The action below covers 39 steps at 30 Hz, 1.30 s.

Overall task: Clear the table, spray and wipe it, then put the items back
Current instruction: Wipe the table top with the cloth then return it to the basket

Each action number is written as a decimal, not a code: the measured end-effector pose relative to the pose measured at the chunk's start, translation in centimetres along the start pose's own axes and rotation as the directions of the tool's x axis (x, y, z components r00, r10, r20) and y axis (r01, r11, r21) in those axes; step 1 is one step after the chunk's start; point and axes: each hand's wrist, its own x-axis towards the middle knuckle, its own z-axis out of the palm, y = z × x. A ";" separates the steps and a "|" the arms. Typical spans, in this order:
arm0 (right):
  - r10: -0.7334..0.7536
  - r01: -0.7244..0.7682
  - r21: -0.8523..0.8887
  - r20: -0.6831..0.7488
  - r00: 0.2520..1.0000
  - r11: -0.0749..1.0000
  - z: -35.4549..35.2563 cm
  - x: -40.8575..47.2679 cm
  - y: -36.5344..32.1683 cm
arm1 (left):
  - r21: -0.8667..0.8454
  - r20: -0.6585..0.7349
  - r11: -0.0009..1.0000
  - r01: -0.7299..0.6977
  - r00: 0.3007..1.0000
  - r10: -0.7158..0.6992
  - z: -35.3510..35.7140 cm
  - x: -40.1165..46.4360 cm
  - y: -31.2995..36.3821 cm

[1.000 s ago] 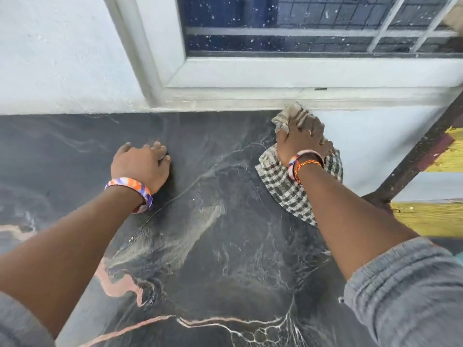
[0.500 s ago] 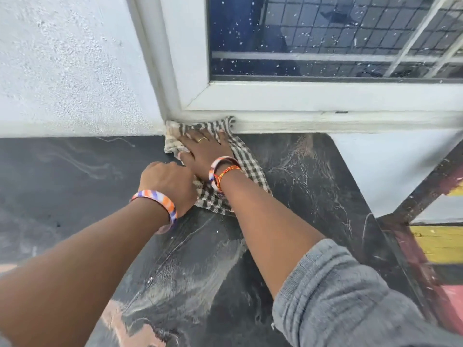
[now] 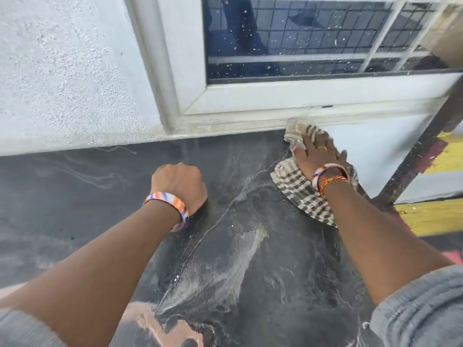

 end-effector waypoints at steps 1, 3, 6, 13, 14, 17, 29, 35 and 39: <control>-0.004 0.004 -0.007 -0.012 1.000 1.000 0.2 -0.3 -0.9 | -0.050 -0.006 0.999 0.005 1.000 -0.005 0.3 0.1 -0.6; -0.056 0.055 -0.025 -0.028 0.998 0.998 0.9 -1.1 -3.3 | -0.166 -0.019 0.986 0.005 1.000 -0.008 1.2 -0.2 -2.1; -0.204 0.202 -0.058 -0.032 0.978 0.978 1.9 -2.7 -8.5 | -0.362 -0.020 0.932 0.037 0.999 -0.047 1.8 -1.6 -4.8; -0.541 0.540 -0.054 -0.003 0.841 0.840 5.5 -8.1 -24.6 | -0.423 -0.042 0.880 0.217 0.965 -0.258 0.6 -5.4 -12.8; -0.594 0.594 -0.055 0.017 0.804 0.802 5.9 -9.2 -26.5 | -0.417 -0.044 0.877 0.239 0.958 -0.282 0.6 -5.9 -13.6; -0.749 0.756 -0.075 0.109 0.654 0.650 6.9 -12.5 -30.2 | -0.375 -0.023 0.884 0.279 0.951 -0.310 0.6 -7.6 -15.0; -0.158 0.159 -0.039 0.043 0.987 0.986 3.5 -14.1 -9.0 | -0.364 0.079 0.931 0.003 0.997 0.027 -0.6 -10.3 -8.3; 0.314 -0.306 0.118 -0.061 0.947 0.945 2.9 -19.0 2.3 | -0.379 0.081 0.921 -0.095 0.987 0.135 -0.3 -11.0 -7.4; 0.245 -0.234 0.114 -0.098 0.964 0.965 3.8 -20.3 -0.7 | -0.393 0.047 0.918 -0.052 0.996 0.076 0.0 -11.7 -9.1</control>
